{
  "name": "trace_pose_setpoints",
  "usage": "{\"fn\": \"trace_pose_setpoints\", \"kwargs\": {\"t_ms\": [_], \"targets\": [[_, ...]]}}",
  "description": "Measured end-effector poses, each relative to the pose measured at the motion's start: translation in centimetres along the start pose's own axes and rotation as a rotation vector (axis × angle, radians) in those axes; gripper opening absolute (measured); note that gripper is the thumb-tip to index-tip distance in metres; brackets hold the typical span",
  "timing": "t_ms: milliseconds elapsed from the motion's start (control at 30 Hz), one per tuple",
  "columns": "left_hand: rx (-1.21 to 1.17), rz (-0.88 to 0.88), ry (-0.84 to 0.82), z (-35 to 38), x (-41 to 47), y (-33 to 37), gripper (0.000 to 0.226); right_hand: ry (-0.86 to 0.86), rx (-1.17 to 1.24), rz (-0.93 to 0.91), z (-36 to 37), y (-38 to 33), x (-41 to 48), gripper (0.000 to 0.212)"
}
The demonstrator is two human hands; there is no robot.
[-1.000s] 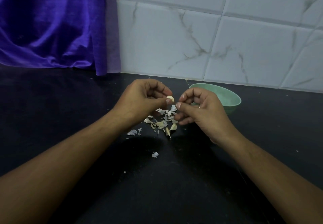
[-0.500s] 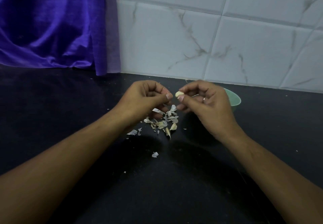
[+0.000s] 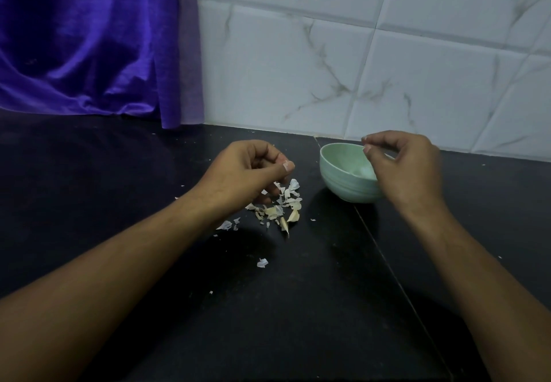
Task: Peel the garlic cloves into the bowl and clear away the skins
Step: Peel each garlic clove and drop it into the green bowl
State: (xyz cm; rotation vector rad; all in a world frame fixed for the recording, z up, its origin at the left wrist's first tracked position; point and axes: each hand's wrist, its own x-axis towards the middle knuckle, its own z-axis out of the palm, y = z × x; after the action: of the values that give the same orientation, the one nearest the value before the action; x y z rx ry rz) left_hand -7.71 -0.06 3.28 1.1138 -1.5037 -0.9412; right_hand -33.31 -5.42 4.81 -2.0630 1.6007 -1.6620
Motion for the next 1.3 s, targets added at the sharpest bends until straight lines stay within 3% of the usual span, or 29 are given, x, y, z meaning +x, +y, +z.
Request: {"fn": "trace_pose_setpoints", "kwargs": {"t_ms": [133,300,400,500,600,833,1033,1167,1300], "targets": [[0.039,0.014,0.006,0.0,0.0,0.0,0.015,0.02,0.019,-0.014,0.0,-0.4,-0.2,0.013],[0.173,0.075,0.052,0.0,-0.2,0.0,0.024,-0.051,0.24,-0.164,0.6,-2.3,-1.5,0.025],[0.321,0.123,0.07,-0.2,-0.2,0.1,0.026,-0.214,0.315,-0.24,1.6,-3.2,-2.8,0.03],[0.476,0.175,0.063,-0.3,-0.1,0.0,0.043,-0.521,0.385,-0.198,2.5,-3.4,-3.6,0.011],[0.582,0.169,0.055,-0.4,0.2,-0.5,0.051,-0.716,0.322,-0.168,3.0,-2.7,-3.9,0.02],[0.597,0.127,0.014,-0.5,0.1,-0.2,0.009,-0.83,0.137,-0.132,2.9,-1.5,-3.2,0.031],[0.686,0.11,0.068,-1.1,0.3,0.0,0.04,-0.909,0.047,-0.184,3.3,-1.9,-3.6,0.012],[0.723,0.156,0.007,-1.1,0.4,-0.3,0.017,-0.904,0.092,-0.147,3.1,-2.0,-3.6,0.01],[0.755,0.18,-0.111,-1.1,0.2,-0.3,0.009,-0.854,0.16,-0.106,2.9,-2.1,-3.4,0.012]]}}
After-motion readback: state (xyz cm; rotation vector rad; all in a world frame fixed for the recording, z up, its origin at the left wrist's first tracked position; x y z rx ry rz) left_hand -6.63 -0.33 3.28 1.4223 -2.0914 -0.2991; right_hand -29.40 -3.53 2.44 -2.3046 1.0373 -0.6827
